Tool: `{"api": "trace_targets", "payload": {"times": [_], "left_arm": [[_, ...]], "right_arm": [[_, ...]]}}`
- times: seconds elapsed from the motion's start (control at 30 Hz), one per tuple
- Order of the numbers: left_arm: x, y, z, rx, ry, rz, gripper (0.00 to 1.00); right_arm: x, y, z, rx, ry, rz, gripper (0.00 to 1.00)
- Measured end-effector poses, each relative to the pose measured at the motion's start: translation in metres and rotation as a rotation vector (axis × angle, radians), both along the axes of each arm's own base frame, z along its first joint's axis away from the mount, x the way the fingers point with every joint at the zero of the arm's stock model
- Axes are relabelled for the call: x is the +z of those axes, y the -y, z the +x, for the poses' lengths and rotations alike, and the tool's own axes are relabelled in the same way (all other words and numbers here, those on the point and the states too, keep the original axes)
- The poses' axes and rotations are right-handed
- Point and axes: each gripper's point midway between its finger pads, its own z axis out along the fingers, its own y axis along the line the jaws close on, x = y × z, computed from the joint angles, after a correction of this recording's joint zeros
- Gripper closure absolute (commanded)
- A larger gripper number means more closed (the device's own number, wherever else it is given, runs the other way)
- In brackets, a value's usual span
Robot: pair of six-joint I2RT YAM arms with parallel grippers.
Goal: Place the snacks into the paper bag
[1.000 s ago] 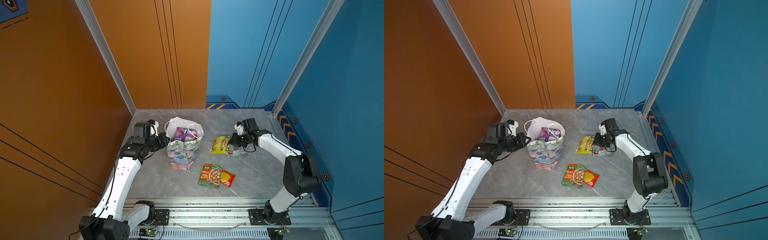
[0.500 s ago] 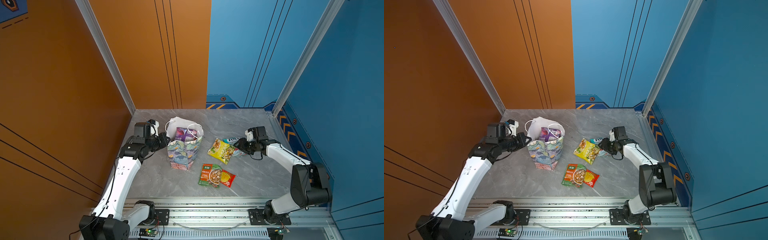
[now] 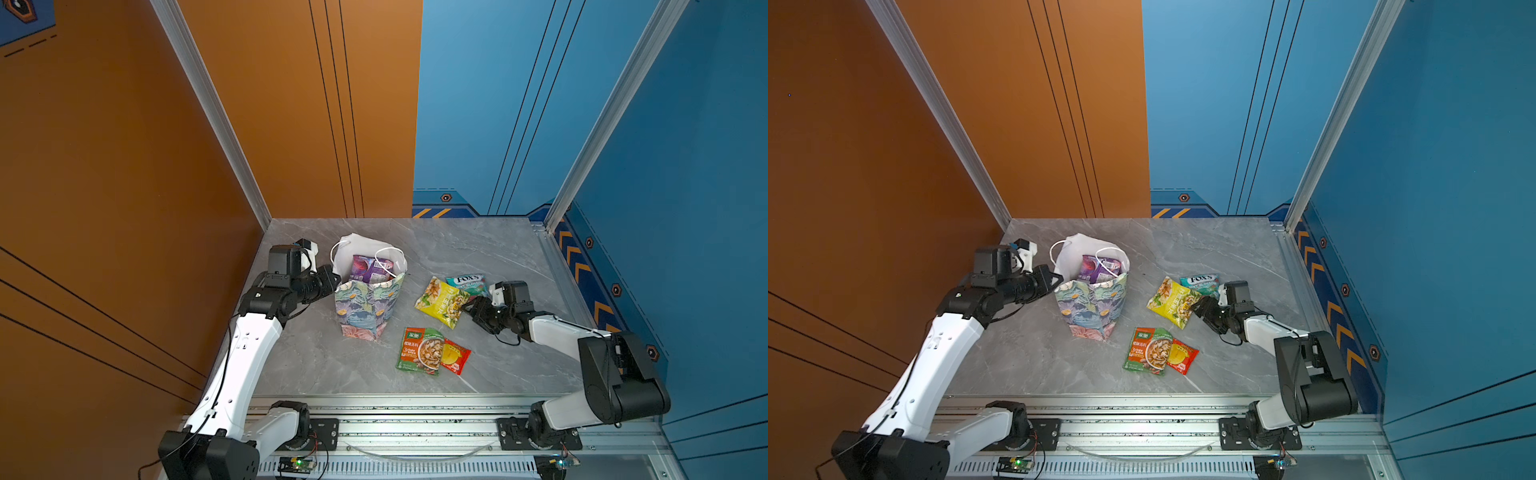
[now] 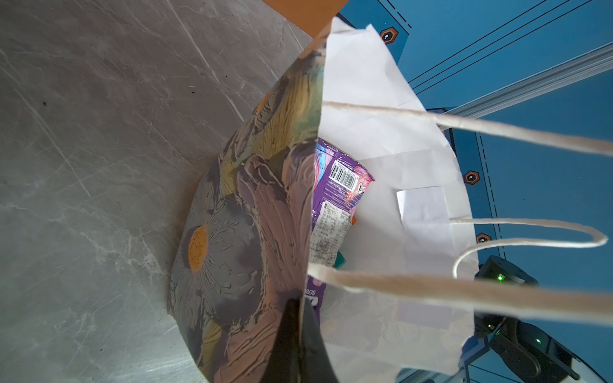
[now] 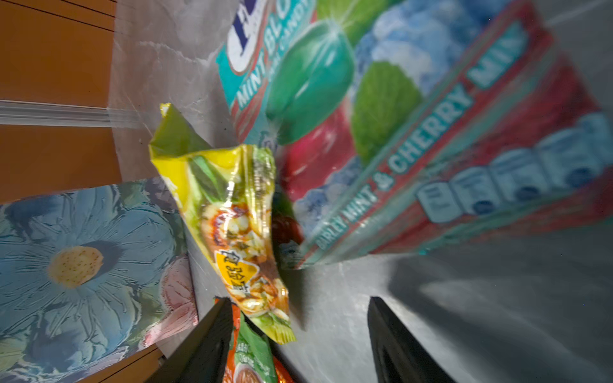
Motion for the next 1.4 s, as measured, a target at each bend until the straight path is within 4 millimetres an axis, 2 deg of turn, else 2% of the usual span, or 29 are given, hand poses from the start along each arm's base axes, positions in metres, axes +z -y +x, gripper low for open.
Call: {"api": "trace_targets", "payload": {"times": [0.13,0.33,0.4,0.73,0.87,0.93,1.03,1.2,1.4], "left_arm": [[0.0,0.0,0.0,0.0,0.0,0.0,1.0],[0.0,0.0,0.0,0.0,0.0,0.0,1.0],[0.0,0.0,0.0,0.0,0.0,0.0,1.0],[0.0,0.0,0.0,0.001,0.0,0.0,1.0],[0.0,-0.001,0.0,0.003,0.0,0.0,1.0],[0.0,-0.001,0.0,0.003,0.0,0.0,1.0],[0.0,-0.001,0.0,0.003,0.0,0.0,1.0],[0.0,-0.002,0.0,0.005,0.0,-0.001,1.0],[0.0,-0.002,0.0,0.004,-0.001,-0.002,1.0]], "right_arm": [[0.006,-0.012,0.01,-0.007,0.046,0.045,0.35],[-0.006,-0.024,0.014,-0.022,0.031,0.085,0.37],[-0.008,-0.027,0.018,-0.03,0.035,0.102,0.4],[-0.015,-0.032,0.029,-0.081,0.035,0.154,0.82],[-0.012,-0.033,0.031,-0.083,0.049,0.158,0.96],[-0.009,-0.033,0.03,-0.078,0.055,0.153,0.99],[0.001,-0.034,0.028,-0.062,0.065,0.135,1.0],[0.03,-0.043,0.026,0.0,0.114,0.06,1.0],[0.087,-0.055,0.031,0.095,0.226,-0.07,1.0]]}}
